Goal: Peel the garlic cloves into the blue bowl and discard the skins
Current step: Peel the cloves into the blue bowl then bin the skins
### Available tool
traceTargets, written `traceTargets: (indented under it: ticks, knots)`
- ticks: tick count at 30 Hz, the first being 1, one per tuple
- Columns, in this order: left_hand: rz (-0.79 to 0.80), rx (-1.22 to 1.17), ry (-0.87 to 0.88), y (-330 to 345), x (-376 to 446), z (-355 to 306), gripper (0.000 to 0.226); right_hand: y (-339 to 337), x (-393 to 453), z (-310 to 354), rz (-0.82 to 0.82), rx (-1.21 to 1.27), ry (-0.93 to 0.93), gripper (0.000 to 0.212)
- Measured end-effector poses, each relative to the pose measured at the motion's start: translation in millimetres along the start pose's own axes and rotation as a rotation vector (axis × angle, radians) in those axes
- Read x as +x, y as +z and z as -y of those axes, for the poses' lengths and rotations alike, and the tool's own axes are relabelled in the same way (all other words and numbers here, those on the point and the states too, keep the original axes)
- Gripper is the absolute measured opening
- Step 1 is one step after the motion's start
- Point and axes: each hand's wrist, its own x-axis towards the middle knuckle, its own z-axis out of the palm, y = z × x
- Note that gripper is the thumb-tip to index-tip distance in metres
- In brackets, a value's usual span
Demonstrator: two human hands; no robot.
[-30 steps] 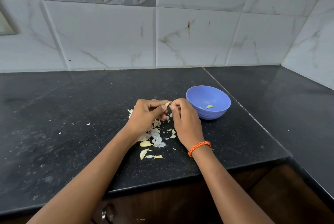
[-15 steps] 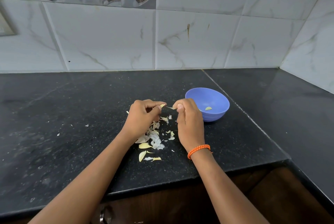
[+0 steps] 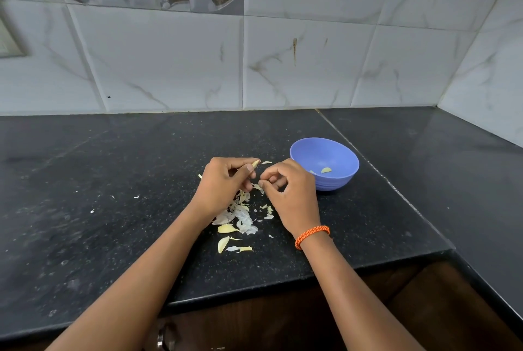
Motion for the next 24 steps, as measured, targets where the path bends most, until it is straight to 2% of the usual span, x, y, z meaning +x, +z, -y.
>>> traceTargets:
  ticks: [5,8,11,18,22,24]
  knots:
    - [0.009,-0.010,-0.013,-1,-1,-2,0.020,0,0,-1,-0.016,0.029,-0.003,0.019]
    - [0.021,0.043,0.013,-2,-3,-5,0.019,0,-1,0,0.009,0.011,-0.027,0.027]
    - [0.024,0.083,0.031,-2,-5,-7,0.019,2,-1,0,0.019,-0.068,-0.084,0.018]
    - [0.031,-0.022,0.022,-1,-4,-8,0.014,-1,0,0,-0.029,0.008,0.001,0.003]
    - [0.034,-0.071,0.023,2,-6,-11,0.018,-1,-1,2,-0.032,0.020,-0.009,0.003]
    - [0.027,-0.091,0.018,3,-6,-11,0.018,0,-1,3,-0.027,0.023,-0.007,0.010]
